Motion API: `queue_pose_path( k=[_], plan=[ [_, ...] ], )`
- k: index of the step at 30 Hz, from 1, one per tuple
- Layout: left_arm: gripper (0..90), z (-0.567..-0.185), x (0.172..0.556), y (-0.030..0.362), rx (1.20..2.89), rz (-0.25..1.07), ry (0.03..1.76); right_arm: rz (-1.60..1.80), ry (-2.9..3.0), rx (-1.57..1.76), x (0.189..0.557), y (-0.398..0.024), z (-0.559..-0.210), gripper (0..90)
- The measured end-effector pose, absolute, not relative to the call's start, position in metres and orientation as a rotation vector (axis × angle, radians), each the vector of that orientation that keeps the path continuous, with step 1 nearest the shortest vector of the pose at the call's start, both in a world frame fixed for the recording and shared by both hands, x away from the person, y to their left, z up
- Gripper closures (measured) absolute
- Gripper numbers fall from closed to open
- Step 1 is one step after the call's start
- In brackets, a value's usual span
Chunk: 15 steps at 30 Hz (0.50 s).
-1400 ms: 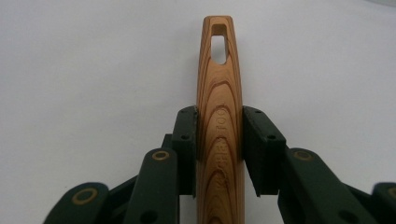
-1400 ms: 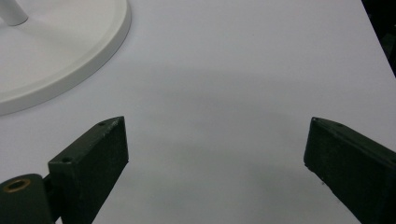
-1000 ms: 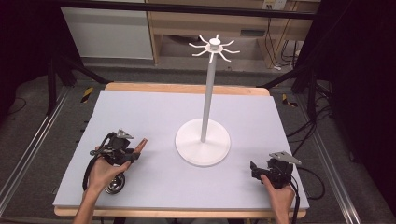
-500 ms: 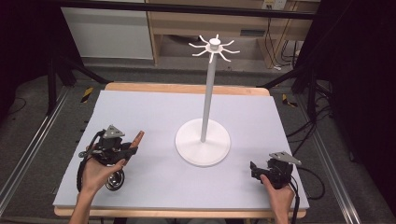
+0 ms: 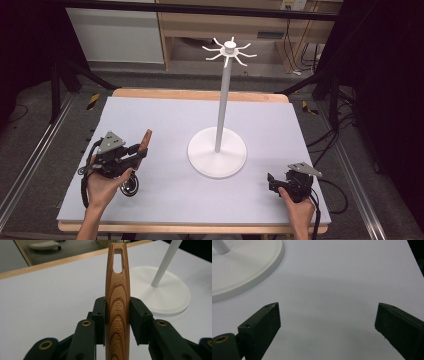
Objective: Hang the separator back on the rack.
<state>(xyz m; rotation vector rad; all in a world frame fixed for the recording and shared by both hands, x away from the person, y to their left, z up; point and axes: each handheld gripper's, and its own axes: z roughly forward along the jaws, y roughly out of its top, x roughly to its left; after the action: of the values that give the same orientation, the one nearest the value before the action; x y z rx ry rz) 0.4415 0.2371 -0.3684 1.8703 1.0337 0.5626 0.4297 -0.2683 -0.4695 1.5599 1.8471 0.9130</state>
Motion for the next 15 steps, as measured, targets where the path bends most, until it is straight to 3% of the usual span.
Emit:
queue_pose_path(
  k=[15],
  plan=[
    [67.4,-0.35,0.433,0.236,1.725,0.614,0.978,0.903,1.861,1.547,0.433,-0.267,-0.471,6.8]
  ],
)
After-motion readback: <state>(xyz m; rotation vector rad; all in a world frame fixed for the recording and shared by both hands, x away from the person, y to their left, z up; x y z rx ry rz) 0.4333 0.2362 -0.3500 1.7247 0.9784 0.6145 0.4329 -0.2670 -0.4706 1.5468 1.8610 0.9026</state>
